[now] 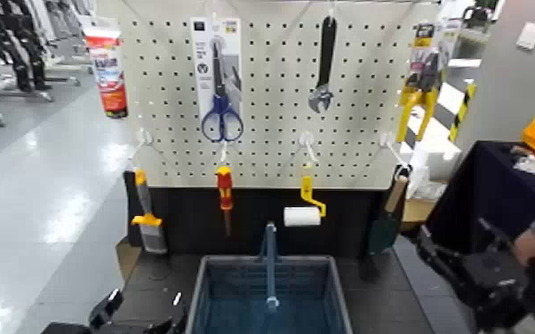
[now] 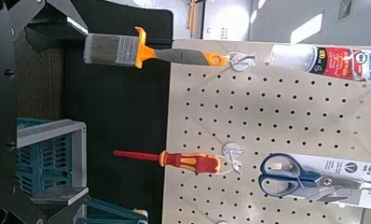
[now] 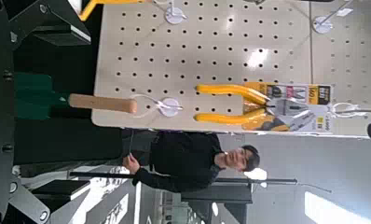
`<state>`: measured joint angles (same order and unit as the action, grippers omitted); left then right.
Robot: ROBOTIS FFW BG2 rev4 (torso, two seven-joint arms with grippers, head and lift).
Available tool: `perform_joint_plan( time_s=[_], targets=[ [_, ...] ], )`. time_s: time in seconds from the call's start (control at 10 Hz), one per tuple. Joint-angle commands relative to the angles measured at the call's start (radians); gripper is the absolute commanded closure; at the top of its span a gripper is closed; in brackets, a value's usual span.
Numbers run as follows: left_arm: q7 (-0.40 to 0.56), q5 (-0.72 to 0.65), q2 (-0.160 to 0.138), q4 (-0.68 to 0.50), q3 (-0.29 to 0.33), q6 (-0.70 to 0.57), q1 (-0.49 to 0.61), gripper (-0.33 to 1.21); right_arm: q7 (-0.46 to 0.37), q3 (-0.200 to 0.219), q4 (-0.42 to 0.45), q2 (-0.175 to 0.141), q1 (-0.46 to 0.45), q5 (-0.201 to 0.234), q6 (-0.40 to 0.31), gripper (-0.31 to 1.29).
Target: Put the yellow pliers into the crate.
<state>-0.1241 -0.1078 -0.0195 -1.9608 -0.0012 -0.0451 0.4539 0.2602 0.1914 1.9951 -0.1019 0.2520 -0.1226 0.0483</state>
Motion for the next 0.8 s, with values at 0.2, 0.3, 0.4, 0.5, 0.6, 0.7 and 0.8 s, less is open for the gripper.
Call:
perform_joint_plan(
  time_s=[0.2, 0.3, 0.4, 0.5, 0.6, 0.7, 0.8],
  targets=[
    [-0.008, -0.001, 0.0, 0.005, -0.003, 0.001, -0.015, 0.12, 0.154, 0.1, -0.002, -0.019, -0.151, 0.006, 0.114, 0.2],
    [-0.009, -0.003, 0.0, 0.005, -0.003, -0.001, -0.018, 0.12, 0.182, 0.109, -0.01, -0.025, -0.188, 0.006, 0.127, 0.2],
    [-0.016, -0.004, 0.0, 0.007, -0.005, 0.001, -0.024, 0.12, 0.224, 0.12, -0.027, -0.038, -0.232, 0.004, 0.136, 0.21],
    [-0.017, -0.004, 0.0, 0.007, -0.003, -0.001, -0.027, 0.12, 0.24, 0.12, -0.038, -0.058, -0.261, 0.0, 0.142, 0.21],
    [-0.02, -0.004, 0.0, 0.007, -0.005, -0.001, -0.031, 0.12, 0.278, 0.12, -0.062, -0.078, -0.301, -0.014, 0.145, 0.22],
    [-0.02, -0.004, 0.0, 0.007, -0.003, -0.001, -0.035, 0.12, 0.3, 0.115, -0.088, -0.101, -0.336, -0.039, 0.146, 0.24],
    [-0.023, -0.004, 0.001, 0.008, -0.005, -0.001, -0.038, 0.12, 0.321, 0.115, -0.101, -0.117, -0.365, -0.04, 0.156, 0.25]
  ],
)
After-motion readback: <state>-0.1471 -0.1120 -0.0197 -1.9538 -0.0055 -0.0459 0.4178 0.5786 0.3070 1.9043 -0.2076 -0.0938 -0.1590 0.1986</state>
